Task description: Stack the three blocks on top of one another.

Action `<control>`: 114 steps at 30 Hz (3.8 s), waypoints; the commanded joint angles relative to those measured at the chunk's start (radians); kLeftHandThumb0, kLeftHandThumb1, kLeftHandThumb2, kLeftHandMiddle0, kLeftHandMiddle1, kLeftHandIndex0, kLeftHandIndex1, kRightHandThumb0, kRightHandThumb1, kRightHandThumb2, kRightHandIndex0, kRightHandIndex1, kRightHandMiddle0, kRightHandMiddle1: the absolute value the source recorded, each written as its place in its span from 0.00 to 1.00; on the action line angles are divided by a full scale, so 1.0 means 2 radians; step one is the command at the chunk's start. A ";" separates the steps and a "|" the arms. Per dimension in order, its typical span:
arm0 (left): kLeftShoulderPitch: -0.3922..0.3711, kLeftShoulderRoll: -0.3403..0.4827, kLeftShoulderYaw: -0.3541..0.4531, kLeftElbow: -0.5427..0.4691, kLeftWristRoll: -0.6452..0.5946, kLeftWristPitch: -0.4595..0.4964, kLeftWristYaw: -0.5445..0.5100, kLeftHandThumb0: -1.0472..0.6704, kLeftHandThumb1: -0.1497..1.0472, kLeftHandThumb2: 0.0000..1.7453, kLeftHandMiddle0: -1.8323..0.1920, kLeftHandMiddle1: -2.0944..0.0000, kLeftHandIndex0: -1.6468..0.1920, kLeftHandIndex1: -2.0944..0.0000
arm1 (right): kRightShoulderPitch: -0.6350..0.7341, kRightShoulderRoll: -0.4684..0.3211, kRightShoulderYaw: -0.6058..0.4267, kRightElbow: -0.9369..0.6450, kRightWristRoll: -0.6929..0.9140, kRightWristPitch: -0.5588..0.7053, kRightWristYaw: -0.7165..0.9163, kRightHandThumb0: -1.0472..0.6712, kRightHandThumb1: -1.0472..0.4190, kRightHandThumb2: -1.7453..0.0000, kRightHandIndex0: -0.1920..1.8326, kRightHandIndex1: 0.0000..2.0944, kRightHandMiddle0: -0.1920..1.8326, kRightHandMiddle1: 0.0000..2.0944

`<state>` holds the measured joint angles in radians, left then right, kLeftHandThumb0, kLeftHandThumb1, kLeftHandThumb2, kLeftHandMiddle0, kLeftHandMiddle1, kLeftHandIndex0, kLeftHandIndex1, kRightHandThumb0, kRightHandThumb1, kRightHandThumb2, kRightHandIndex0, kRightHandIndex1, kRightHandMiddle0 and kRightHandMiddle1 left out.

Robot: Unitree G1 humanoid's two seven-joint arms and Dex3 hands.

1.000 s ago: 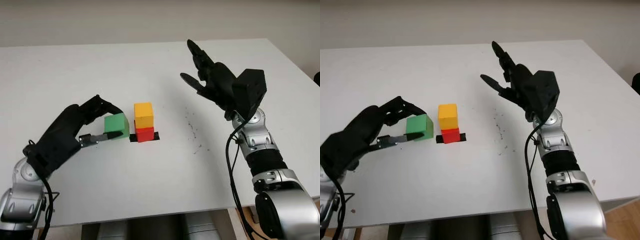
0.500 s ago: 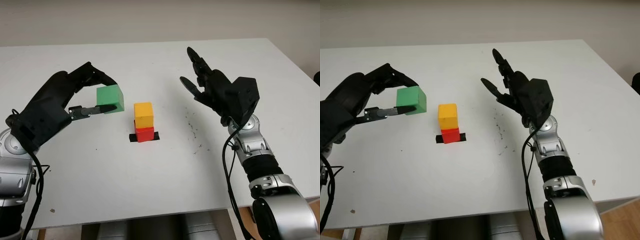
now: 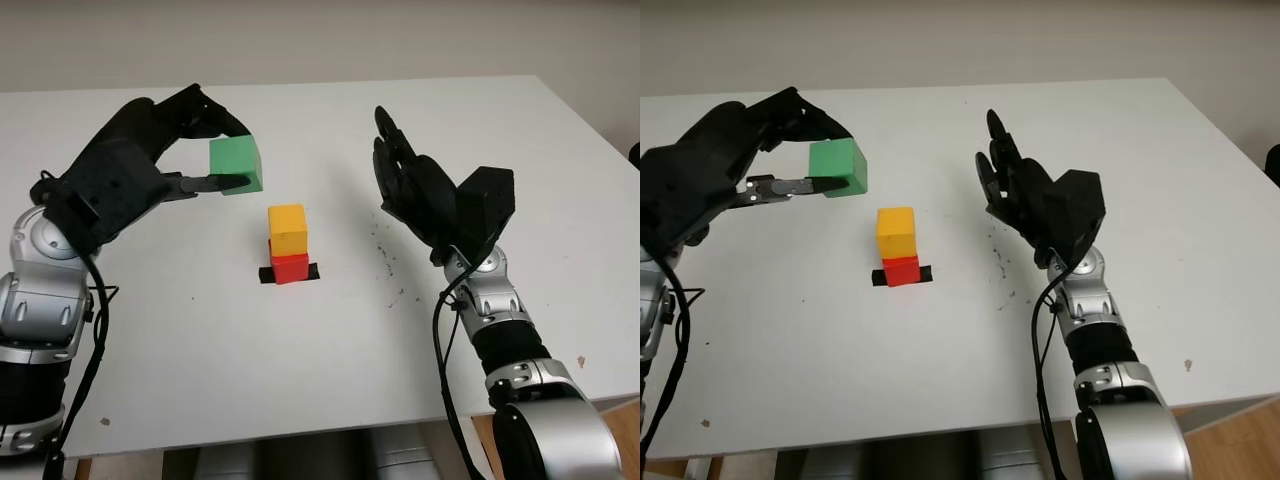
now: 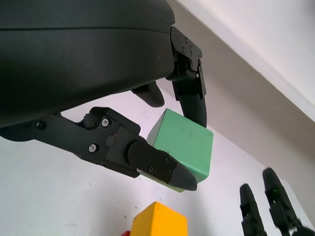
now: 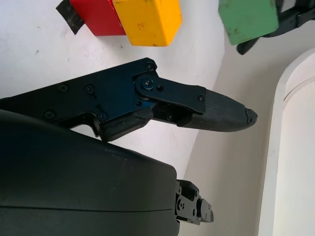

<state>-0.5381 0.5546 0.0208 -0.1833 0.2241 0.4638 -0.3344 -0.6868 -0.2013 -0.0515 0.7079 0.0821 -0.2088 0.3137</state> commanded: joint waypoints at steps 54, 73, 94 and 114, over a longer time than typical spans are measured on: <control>-0.044 0.002 -0.079 -0.047 0.029 0.123 -0.066 0.42 1.00 0.04 0.74 0.97 0.70 0.27 | 0.013 0.008 0.008 -0.032 -0.023 0.045 -0.033 0.14 0.00 0.63 0.00 0.00 0.00 0.00; -0.054 0.003 -0.089 -0.032 0.041 0.095 -0.081 0.41 1.00 0.04 0.72 0.97 0.67 0.27 | 0.015 0.012 0.010 -0.034 -0.026 0.048 -0.040 0.14 0.00 0.64 0.00 0.00 0.00 0.00; -0.063 -0.003 -0.088 -0.036 0.029 0.123 -0.088 0.39 1.00 0.04 0.71 0.97 0.63 0.26 | 0.021 0.021 0.005 -0.036 -0.017 0.048 -0.041 0.16 0.00 0.65 0.00 0.00 0.00 0.00; -0.060 0.007 -0.097 -0.027 0.022 0.099 -0.100 0.08 1.00 0.08 0.97 0.99 0.93 0.98 | 0.021 0.025 0.004 -0.034 -0.012 0.045 -0.039 0.16 0.00 0.68 0.00 0.00 0.00 0.00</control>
<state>-0.6394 0.5561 -0.1656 -0.2425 0.2663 0.6738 -0.5269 -0.6535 -0.1598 -0.0389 0.6571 0.0525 -0.1146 0.2367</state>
